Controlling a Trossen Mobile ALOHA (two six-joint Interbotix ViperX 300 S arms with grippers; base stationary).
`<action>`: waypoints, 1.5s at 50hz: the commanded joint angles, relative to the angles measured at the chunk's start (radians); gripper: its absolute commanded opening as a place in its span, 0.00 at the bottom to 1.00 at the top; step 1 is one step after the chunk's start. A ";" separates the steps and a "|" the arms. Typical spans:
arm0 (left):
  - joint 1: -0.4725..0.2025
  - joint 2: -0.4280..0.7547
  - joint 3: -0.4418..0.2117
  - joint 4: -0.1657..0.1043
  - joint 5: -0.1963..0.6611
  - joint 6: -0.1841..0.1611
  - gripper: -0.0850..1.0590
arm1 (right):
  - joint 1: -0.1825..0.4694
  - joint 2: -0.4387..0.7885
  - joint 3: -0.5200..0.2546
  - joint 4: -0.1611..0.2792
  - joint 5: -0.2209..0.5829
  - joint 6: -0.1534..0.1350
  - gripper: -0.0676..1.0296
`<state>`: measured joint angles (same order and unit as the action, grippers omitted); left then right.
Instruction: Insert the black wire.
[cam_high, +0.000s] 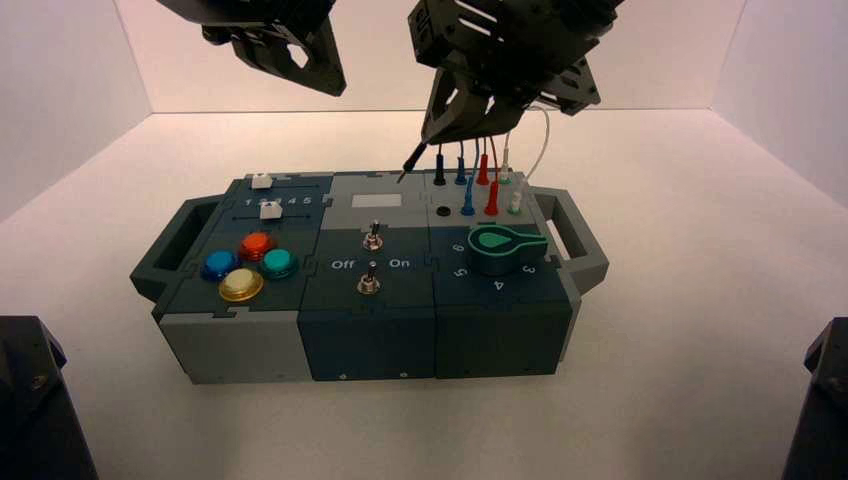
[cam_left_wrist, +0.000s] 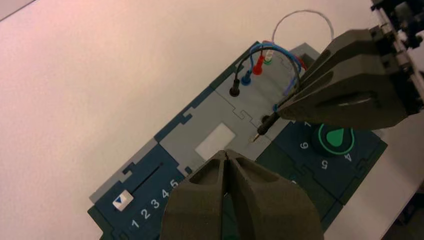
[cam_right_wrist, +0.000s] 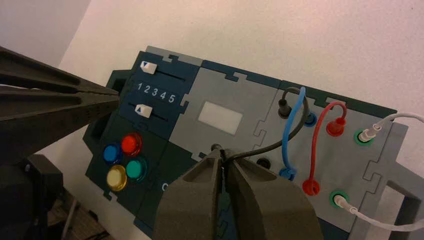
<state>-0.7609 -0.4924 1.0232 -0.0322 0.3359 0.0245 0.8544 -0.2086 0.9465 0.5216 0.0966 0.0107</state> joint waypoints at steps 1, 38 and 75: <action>-0.003 -0.017 -0.003 -0.002 -0.003 0.006 0.05 | -0.023 -0.032 -0.032 -0.021 0.043 -0.002 0.04; -0.003 -0.023 -0.028 0.005 0.029 0.092 0.05 | -0.071 -0.028 -0.166 -0.311 0.394 0.011 0.04; -0.003 -0.023 -0.031 0.005 0.025 0.129 0.05 | -0.058 0.054 -0.209 -0.385 0.416 0.006 0.04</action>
<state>-0.7609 -0.5093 1.0232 -0.0307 0.3697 0.1473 0.7931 -0.1580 0.7747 0.1396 0.5216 0.0184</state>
